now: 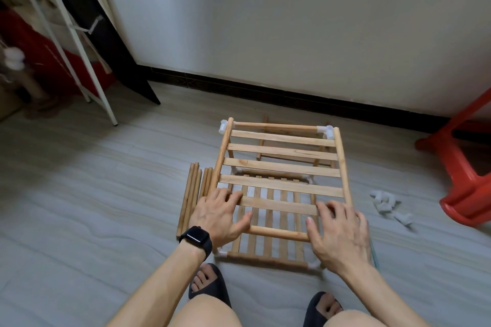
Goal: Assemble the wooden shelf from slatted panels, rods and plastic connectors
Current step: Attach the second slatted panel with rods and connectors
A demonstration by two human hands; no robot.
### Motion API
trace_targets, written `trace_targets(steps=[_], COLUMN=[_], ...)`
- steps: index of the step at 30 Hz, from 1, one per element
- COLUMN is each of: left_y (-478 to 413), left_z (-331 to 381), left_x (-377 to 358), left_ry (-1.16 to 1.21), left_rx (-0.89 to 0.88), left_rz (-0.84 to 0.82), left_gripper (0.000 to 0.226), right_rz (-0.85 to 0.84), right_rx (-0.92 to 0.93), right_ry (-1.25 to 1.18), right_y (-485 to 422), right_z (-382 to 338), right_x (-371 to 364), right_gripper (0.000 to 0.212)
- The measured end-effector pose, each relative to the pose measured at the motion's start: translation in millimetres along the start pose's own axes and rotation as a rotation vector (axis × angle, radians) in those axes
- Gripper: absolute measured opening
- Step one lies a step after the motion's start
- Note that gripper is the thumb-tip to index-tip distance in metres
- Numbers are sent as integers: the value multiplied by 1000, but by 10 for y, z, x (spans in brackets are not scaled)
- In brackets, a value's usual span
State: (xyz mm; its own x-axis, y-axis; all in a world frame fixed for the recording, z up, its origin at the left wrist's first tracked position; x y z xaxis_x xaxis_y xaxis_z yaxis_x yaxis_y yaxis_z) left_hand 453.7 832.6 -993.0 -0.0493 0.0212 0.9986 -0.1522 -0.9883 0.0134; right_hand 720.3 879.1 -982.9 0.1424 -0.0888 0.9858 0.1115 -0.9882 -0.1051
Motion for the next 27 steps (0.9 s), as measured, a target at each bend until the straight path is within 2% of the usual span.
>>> trace_targets(steps=[15, 20, 22, 25, 27], left_y=[19, 53, 90, 162, 97], left_z=[40, 100, 189, 321, 219], left_x=[76, 73, 119, 374, 605], left_ry=[-25, 3, 41, -102, -150], left_rx=[48, 46, -42, -334, -371], left_rz=[54, 9, 34, 221, 330], left_gripper=[59, 61, 57, 42, 41], right_rz=[144, 118, 101, 33, 8], right_rx=[-55, -22, 55, 156, 175], right_ry=[-105, -119, -112, -70, 37], right_y=[-109, -161, -205, -338, -461], right_z=[-16, 25, 125, 419, 665], right_x=[13, 29, 45, 110, 185], right_gripper=[27, 26, 29, 40, 44])
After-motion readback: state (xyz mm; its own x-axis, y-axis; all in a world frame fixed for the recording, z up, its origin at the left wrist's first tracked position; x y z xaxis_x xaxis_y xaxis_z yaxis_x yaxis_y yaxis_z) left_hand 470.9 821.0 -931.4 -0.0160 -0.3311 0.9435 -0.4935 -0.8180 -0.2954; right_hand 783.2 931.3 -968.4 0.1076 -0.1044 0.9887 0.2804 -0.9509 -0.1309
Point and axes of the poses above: each hand's wrist, its own y-axis away from the middle knuckle, its own x-axis out of the back of the hand, z = x × y, the point moved 7 cm from there along -y, towards the middle knuckle, and after that the axes turned 12 degrees about -x, right-handed, at the moved point
